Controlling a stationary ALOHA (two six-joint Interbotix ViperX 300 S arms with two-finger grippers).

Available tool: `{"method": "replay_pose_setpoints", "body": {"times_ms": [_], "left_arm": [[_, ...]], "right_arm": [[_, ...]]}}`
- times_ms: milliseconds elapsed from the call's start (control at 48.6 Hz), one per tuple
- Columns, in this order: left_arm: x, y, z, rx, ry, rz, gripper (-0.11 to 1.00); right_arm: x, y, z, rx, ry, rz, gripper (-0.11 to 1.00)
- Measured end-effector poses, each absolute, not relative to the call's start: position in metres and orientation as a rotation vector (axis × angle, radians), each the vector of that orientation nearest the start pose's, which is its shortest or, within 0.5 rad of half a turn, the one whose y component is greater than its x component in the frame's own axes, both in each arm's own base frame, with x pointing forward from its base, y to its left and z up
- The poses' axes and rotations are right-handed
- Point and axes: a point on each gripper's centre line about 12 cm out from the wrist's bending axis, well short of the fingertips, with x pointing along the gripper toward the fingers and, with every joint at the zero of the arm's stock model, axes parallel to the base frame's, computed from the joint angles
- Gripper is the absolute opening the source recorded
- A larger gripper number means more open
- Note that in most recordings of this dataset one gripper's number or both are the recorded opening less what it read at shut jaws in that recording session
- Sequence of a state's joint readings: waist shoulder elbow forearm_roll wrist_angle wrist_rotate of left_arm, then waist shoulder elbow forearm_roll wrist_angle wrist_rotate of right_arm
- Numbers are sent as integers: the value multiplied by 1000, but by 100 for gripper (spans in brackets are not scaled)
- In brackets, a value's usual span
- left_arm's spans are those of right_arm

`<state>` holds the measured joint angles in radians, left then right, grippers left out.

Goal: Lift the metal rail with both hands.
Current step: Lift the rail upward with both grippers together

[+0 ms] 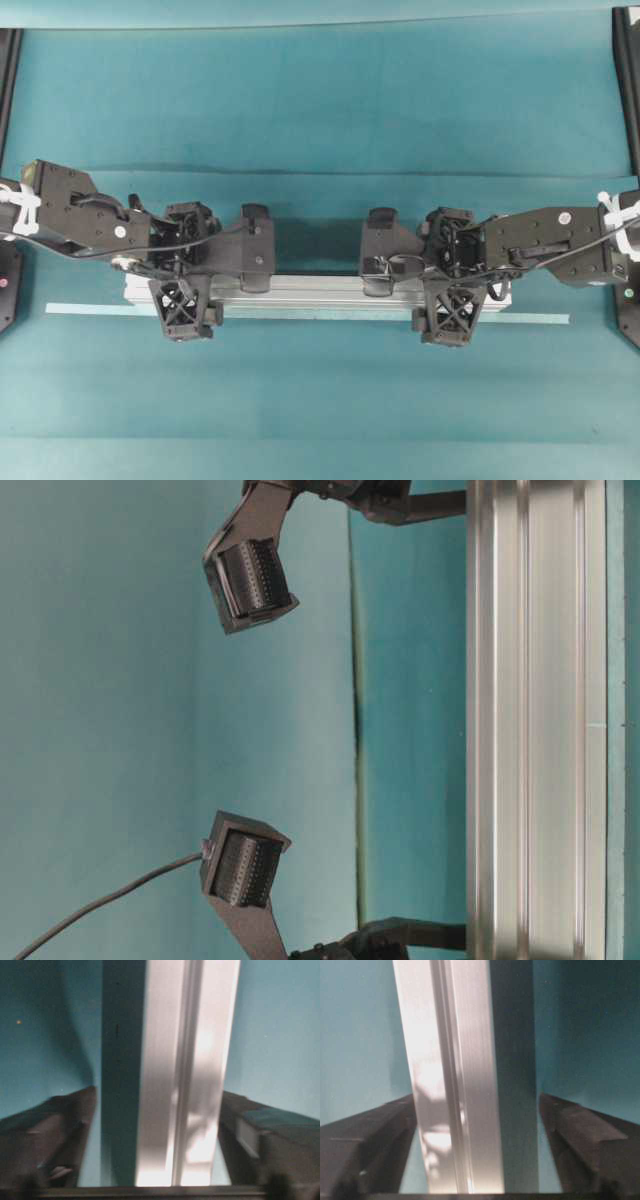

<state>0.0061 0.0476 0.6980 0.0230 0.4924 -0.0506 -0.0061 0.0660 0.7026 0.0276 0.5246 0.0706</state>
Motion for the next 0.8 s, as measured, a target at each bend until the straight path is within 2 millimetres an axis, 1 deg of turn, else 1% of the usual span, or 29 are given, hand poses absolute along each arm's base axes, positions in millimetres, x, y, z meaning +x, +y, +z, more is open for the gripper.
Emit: {"method": "replay_pose_setpoints", "body": {"times_ms": [82, 123, 144, 803], "left_arm": [[332, 0, 107, -9, 1242, 21, 43], [331, -2, 107, -6, 1238, 15, 36], [331, -2, 107, -8, 1236, 18, 36], [328, 2, 107, -25, 1213, 31, 36]], "right_arm": [[328, 2, 101, 113, 1291, -59, 50], [328, 3, 101, 117, 1291, -59, 40], [329, 3, 101, 117, 1292, -59, 38], [327, 2, 101, 125, 1320, -63, 39]]}}
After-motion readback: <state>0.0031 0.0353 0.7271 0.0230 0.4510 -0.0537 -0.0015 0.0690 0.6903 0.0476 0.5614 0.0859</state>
